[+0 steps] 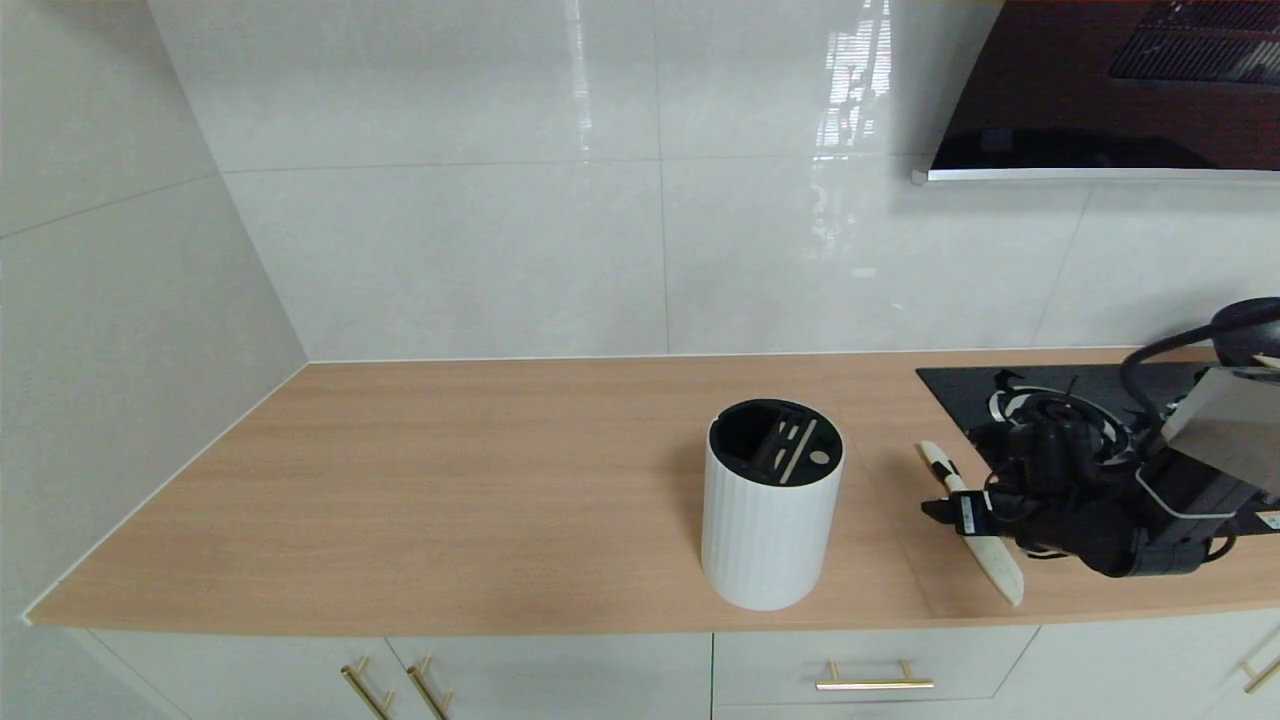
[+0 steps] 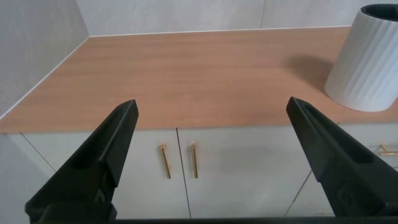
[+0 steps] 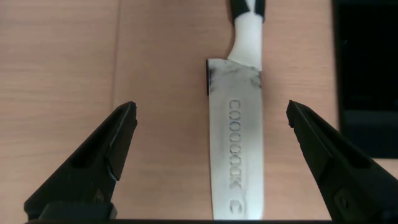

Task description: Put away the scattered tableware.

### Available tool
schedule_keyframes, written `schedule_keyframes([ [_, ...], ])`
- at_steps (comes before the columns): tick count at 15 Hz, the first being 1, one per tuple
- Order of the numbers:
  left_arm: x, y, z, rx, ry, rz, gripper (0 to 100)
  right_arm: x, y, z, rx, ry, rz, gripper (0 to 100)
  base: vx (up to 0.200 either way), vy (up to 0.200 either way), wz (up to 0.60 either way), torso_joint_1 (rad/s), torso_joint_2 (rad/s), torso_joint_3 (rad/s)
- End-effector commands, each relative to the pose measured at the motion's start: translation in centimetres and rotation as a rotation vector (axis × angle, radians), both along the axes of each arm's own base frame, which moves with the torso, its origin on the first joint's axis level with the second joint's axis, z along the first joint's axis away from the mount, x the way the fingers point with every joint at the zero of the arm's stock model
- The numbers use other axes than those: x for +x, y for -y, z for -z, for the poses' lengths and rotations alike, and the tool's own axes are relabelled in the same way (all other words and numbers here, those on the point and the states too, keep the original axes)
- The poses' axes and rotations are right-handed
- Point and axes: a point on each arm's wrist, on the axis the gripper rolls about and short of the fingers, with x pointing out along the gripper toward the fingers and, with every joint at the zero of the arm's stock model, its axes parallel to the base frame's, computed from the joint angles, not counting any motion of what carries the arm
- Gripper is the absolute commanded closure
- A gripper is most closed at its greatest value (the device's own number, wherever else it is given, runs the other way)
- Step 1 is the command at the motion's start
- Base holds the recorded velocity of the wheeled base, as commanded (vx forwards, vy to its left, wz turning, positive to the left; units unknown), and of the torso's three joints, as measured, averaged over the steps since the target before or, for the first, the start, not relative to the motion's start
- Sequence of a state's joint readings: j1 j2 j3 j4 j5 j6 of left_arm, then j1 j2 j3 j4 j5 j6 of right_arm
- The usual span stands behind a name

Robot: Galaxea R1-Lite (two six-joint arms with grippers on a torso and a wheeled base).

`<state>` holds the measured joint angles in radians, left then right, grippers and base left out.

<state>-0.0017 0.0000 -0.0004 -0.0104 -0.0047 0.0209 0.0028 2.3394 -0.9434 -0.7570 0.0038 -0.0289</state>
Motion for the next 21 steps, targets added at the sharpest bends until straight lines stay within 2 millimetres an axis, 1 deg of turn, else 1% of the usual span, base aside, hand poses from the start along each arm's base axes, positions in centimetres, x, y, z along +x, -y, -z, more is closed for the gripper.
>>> schedule_keyframes([
  [1, 0.0, 0.0, 0.0, 0.001, 0.0, 0.0, 0, 0.3, 0.2, 2.0, 0.0, -0.033, 0.004, 0, 0.0, 0.0, 0.0, 0.0, 0.0, 0.0],
  [4, 0.0, 0.0, 0.0, 0.001, 0.0, 0.0, 0, 0.7, 0.6, 2.2, 0.0, -0.027, 0.014, 0, 0.0, 0.0, 0.0, 0.0, 0.0, 0.0],
  [6, 0.0, 0.0, 0.0, -0.001, 0.001, 0.0, 0, 1.0, 1.3, 2.4, 0.003, -0.007, 0.031, 0, 0.0, 0.0, 0.0, 0.0, 0.0, 0.0],
  [14, 0.0, 0.0, 0.0, -0.001, 0.001, -0.002, 0, 1.5, 1.5, 3.0, 0.005, 0.018, 0.032, 0, 0.0, 0.0, 0.0, 0.0, 0.0, 0.0],
  [17, 0.0, 0.0, 0.0, -0.001, 0.0, 0.0, 0, 1.9, 1.5, 3.1, 0.0, 0.073, 0.037, 0, 0.0, 0.0, 0.0, 0.0, 0.0, 0.0],
  [21, 0.0, 0.0, 0.0, -0.001, 0.0, -0.002, 0, 2.1, 1.7, 3.3, -0.001, 0.077, 0.04, 0, 0.0, 0.0, 0.0, 0.0, 0.0, 0.0],
])
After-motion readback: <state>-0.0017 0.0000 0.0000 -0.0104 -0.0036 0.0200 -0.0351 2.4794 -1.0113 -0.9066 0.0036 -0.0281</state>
